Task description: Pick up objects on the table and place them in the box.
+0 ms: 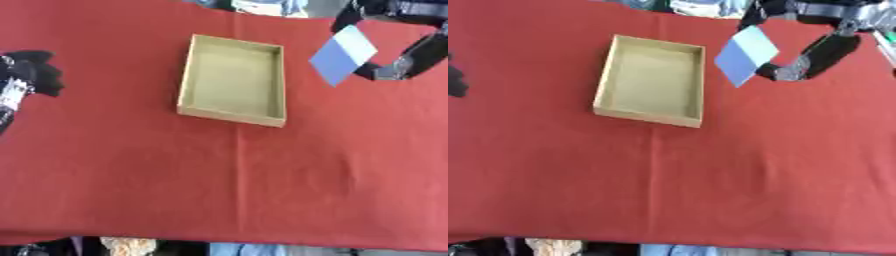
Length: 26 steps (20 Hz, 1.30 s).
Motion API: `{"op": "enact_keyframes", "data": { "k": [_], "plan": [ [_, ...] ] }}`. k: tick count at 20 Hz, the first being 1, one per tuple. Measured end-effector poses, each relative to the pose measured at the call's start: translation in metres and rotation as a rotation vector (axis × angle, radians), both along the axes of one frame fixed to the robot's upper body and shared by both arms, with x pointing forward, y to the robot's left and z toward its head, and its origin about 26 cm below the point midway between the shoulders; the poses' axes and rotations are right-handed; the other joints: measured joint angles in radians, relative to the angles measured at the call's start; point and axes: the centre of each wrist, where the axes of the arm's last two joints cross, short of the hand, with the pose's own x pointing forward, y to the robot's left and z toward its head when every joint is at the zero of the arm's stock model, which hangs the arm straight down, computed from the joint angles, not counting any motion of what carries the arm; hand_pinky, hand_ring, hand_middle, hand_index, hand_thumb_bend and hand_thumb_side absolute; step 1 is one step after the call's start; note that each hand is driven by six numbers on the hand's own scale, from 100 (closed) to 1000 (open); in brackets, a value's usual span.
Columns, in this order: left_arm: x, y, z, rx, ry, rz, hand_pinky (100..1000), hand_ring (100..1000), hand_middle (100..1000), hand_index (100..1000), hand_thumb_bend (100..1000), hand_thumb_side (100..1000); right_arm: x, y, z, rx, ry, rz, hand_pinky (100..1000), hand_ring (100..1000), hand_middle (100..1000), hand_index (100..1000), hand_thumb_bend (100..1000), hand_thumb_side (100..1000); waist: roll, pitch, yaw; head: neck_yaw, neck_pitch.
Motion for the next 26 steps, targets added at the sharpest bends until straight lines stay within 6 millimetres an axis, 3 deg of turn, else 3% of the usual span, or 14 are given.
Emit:
{"op": "enact_keyframes", "data": {
  "k": [5,8,19,24,26],
  "plan": [
    [0.001,-0.004,0.003,-0.001,-0.003,-0.026,647,632,613,806,100,793,0.032,-0.001,-0.012,0.003,-0.014,-0.09,790,774,768,601,190,428,-0.001,0.008,0.036,-0.018,-0.01],
    [0.002,-0.007,0.003,-0.003,-0.004,-0.041,647,632,613,806,100,794,0.046,0.004,-0.018,-0.014,-0.025,-0.121,791,775,770,605,221,426,-0.001,0.014,0.055,-0.034,-0.016],
    [0.004,-0.016,0.006,-0.012,-0.009,-0.085,647,633,613,806,100,797,0.077,0.02,-0.067,-0.139,0.022,-0.192,792,780,779,668,175,445,-0.002,0.028,0.099,-0.096,-0.049],
    [0.004,-0.017,0.007,-0.014,-0.009,-0.091,648,634,613,806,100,797,0.082,0.021,-0.075,-0.167,0.013,-0.209,792,791,801,952,248,510,-0.001,0.028,0.103,-0.107,-0.051],
    [0.004,-0.018,0.006,-0.017,-0.008,-0.092,648,634,613,806,100,796,0.082,0.022,-0.076,-0.166,-0.003,-0.213,792,791,802,985,277,523,-0.001,0.027,0.102,-0.11,-0.051]
  ]
}}
